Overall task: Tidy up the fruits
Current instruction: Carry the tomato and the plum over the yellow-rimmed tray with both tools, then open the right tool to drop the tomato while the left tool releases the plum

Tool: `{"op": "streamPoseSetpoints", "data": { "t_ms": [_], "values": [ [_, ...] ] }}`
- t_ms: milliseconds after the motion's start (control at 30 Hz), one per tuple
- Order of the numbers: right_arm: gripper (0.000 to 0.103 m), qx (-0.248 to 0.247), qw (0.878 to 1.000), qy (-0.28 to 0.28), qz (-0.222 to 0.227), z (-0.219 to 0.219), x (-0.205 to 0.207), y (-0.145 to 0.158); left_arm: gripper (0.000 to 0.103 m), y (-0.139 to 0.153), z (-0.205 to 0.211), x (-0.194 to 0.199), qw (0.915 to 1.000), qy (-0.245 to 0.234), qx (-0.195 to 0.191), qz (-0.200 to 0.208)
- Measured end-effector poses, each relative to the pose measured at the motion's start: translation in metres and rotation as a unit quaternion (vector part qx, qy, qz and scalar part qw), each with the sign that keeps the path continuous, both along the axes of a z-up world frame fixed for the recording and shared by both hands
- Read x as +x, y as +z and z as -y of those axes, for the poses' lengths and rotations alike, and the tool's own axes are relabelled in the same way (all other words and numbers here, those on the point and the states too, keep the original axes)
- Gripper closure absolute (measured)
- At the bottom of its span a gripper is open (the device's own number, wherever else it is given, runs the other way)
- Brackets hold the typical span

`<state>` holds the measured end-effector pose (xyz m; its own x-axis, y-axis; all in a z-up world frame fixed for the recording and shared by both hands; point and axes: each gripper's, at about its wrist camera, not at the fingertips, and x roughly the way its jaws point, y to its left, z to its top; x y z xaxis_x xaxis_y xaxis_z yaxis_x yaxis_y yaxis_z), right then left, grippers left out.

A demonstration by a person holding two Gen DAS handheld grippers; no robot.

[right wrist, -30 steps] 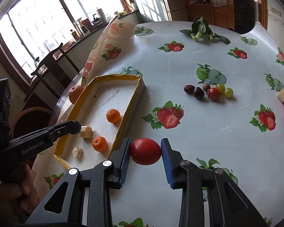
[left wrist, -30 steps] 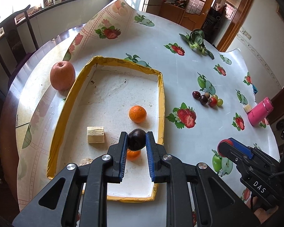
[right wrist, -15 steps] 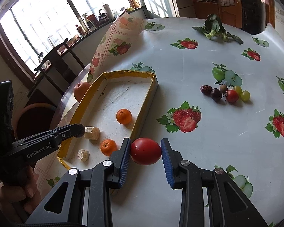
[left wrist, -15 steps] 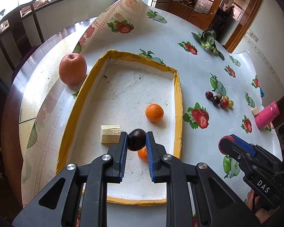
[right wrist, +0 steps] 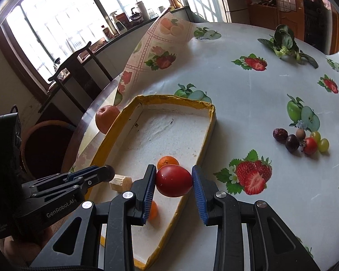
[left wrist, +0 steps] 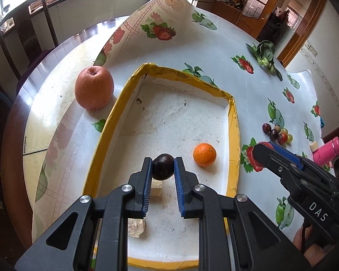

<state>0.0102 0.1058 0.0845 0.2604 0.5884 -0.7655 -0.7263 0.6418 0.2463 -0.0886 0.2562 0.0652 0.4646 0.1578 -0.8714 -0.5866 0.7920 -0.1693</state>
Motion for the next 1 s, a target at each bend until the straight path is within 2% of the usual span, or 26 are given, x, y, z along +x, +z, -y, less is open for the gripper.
{"op": "streamPoseSetpoints", "data": {
  "t_ms": [167, 333, 567, 667, 733, 800, 1000],
  "values": [
    [0.070, -0.008, 1.000, 0.019, 0.006, -0.043, 0.021, -0.008, 0.086, -0.013, -0.019, 0.022, 0.9999, 0.006, 0.002, -0.012],
    [0.070, -0.034, 0.999, 0.031, 0.010, -0.073, 0.038, -0.029, 0.086, -0.029, -0.025, 0.035, 0.9995, 0.005, 0.007, -0.030],
    [0.070, -0.063, 0.997, 0.047, 0.004, -0.090, 0.046, -0.059, 0.086, -0.050, -0.029, 0.039, 0.9988, 0.010, -0.003, -0.049],
    [0.069, -0.073, 0.996, 0.051, 0.002, -0.092, 0.048, -0.068, 0.085, -0.051, -0.028, 0.038, 0.9990, 0.012, -0.004, -0.043],
    [0.069, -0.077, 0.996, 0.048, -0.002, -0.091, 0.050, -0.072, 0.082, -0.051, -0.027, 0.037, 0.9990, 0.013, -0.005, -0.044],
    [0.069, -0.073, 0.996, 0.051, -0.002, -0.090, 0.051, -0.071, 0.066, -0.054, -0.027, 0.037, 0.9986, 0.016, -0.009, -0.050],
    [0.054, -0.061, 0.997, 0.045, 0.000, -0.082, 0.049, -0.060, 0.064, -0.044, -0.024, 0.028, 0.9989, 0.021, -0.002, -0.041]
  ]
}}
